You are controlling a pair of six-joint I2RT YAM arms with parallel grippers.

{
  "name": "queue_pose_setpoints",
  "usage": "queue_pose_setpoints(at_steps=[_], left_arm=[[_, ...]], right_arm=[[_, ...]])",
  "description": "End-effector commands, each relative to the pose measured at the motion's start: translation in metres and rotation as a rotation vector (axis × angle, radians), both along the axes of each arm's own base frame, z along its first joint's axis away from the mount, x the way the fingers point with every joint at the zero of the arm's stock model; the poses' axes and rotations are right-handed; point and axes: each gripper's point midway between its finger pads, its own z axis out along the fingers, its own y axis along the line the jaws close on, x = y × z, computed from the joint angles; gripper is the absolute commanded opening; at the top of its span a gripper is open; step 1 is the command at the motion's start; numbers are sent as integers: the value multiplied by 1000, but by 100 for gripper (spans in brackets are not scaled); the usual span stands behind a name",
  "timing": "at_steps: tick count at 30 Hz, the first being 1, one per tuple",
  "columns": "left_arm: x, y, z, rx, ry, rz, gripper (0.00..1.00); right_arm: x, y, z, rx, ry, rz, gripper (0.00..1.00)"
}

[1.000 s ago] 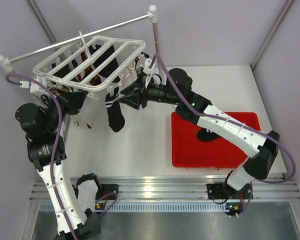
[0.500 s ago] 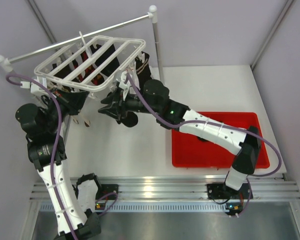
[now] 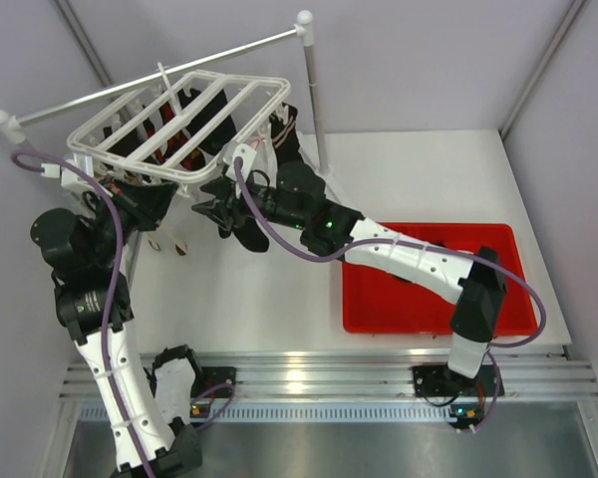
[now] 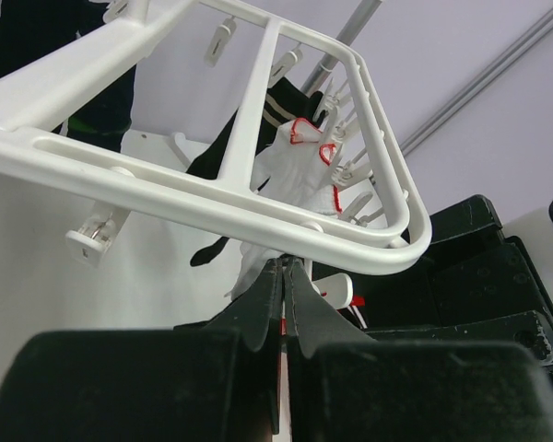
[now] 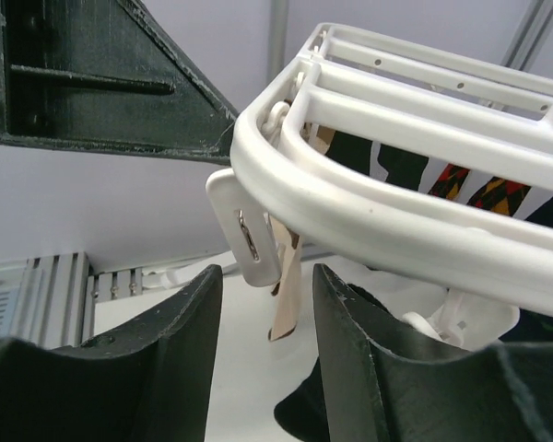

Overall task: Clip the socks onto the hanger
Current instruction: Open the clamp at the hanger.

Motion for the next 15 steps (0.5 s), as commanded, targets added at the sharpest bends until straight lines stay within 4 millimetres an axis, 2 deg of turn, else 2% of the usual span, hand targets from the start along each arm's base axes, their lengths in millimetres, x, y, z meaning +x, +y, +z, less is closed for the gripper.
queue_pose_setpoints(at_steps=[1, 8, 11, 15], left_arm=[[-5, -5, 7, 11, -27, -23, 0], [-5, -6, 5, 3, -12, -31, 0], [-8, -8, 6, -4, -11, -42, 0], [-12, -13, 8, -17, -9, -61, 0]], right_arm=[[-2, 3, 44, 113, -84, -5, 44], [-3, 9, 46, 103, -133, 11, 43], [-8, 12, 42, 85, -167, 31, 35], [-12, 14, 39, 66, -197, 37, 12]])
